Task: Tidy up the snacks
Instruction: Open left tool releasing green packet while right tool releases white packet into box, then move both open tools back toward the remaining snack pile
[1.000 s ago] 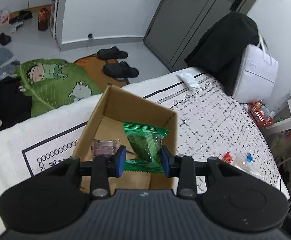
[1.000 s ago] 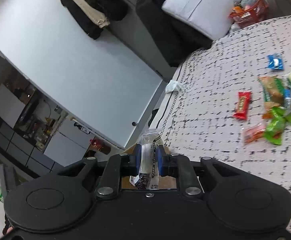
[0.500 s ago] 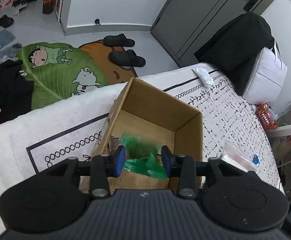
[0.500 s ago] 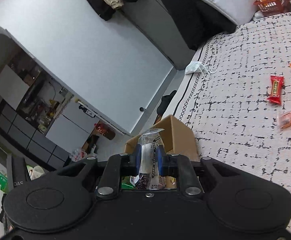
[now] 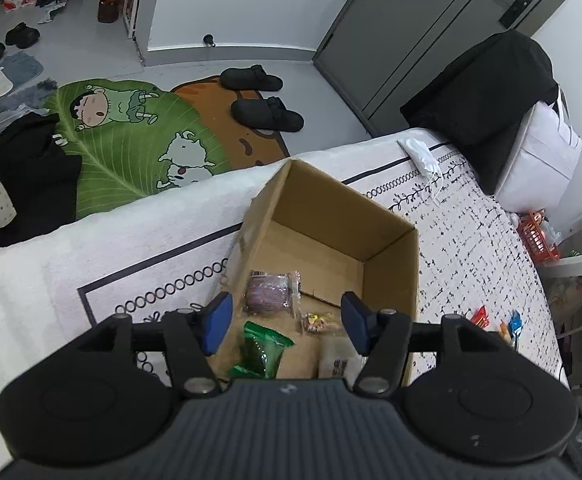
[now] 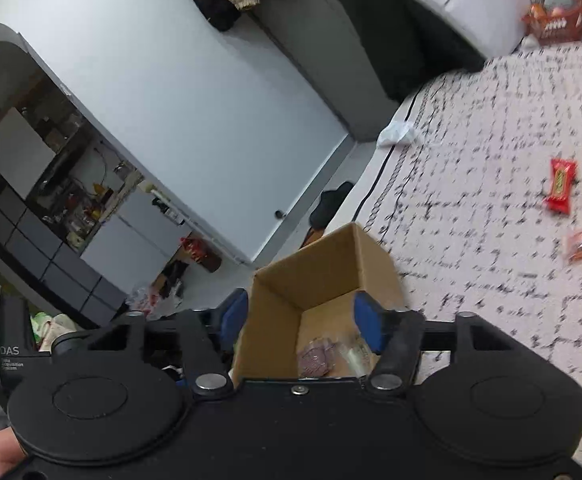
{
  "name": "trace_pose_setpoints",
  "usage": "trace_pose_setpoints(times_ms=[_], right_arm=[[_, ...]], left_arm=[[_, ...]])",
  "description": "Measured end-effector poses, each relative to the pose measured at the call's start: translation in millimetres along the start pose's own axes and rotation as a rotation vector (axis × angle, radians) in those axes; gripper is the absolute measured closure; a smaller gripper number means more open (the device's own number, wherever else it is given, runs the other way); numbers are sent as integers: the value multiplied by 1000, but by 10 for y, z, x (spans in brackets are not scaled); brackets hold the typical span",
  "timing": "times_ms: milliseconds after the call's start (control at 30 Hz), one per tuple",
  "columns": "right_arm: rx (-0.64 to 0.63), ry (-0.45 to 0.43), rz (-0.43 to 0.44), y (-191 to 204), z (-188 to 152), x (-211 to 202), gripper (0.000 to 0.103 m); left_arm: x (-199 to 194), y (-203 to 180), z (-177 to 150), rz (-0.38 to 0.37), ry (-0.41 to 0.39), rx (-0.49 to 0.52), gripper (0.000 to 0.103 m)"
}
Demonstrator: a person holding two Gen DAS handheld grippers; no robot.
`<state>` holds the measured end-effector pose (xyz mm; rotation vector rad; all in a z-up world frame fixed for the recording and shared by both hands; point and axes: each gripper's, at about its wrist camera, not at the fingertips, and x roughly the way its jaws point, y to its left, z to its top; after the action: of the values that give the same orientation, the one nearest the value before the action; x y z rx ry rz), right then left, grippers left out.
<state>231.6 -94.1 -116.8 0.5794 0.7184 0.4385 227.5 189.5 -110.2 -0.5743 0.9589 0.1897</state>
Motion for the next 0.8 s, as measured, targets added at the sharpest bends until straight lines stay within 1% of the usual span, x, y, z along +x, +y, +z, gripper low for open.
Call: trace_pose_setpoints(times_ms=[33, 67, 100, 167, 233, 333, 400, 467, 633, 700, 733, 800], right_arm=[[3, 0, 8, -16, 3, -53, 43], [5, -4, 11, -34, 2, -87, 40], [4, -14, 0, -54, 5, -143, 38], [-2, -32, -44, -64, 20, -219, 31], [-12, -44, -72, -63, 57, -318, 27], [-36, -59, -105, -37, 111, -459, 18], [-61, -75, -119, -13, 141, -554, 17], [-76, -88, -133, 1, 163, -644, 12], [-100, -125, -180, -29, 205, -861, 5], [-104, -134, -201, -64, 209, -944, 3], [-104, -137, -212, -80, 218, -986, 0], [-108, -140, -228, -106, 241, -1061, 0]], left_arm=[[-6, -4, -5, 2, 2, -1, 42], [-13, -13, -13, 5, 7, -4, 41], [-21, -26, -21, 8, 12, -7, 40], [-61, -69, -41, 1, 14, 0, 39], [-120, -107, -51, 1, 2, 17, 37], [-212, -166, -76, -1, -15, 27, 35], [-266, -214, -104, -7, -17, 39, 33], [-315, -258, -134, -4, -23, 54, 32], [-452, -362, -225, -11, -47, 83, 22], [-511, -413, -260, -13, -60, 100, 14], [-535, -433, -279, -16, -64, 105, 12], [-586, -476, -315, -26, -73, 111, 5]])
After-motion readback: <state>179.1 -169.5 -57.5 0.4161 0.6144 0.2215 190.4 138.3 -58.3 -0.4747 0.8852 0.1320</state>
